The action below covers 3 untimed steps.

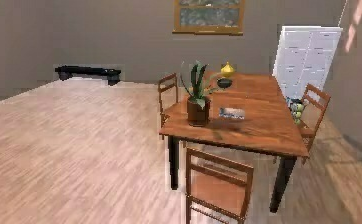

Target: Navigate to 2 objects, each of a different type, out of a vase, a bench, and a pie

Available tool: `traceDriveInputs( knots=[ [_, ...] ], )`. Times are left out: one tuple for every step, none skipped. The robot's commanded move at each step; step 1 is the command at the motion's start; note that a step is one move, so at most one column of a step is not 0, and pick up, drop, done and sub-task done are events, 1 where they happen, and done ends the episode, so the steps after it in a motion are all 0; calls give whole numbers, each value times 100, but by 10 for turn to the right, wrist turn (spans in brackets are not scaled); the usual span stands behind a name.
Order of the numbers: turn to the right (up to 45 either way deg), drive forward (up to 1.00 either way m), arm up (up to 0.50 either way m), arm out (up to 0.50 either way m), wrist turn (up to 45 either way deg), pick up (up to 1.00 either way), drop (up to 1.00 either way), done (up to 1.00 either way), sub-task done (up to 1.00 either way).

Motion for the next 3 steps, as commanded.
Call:
traceDriveInputs(
  knots=[
    [450,0,0,0,0,0,0,0,0],
    [0,100,0,0,0,0,0,0,0],
    [30,0,0,0,0,0,0,0,0]
  ],
)
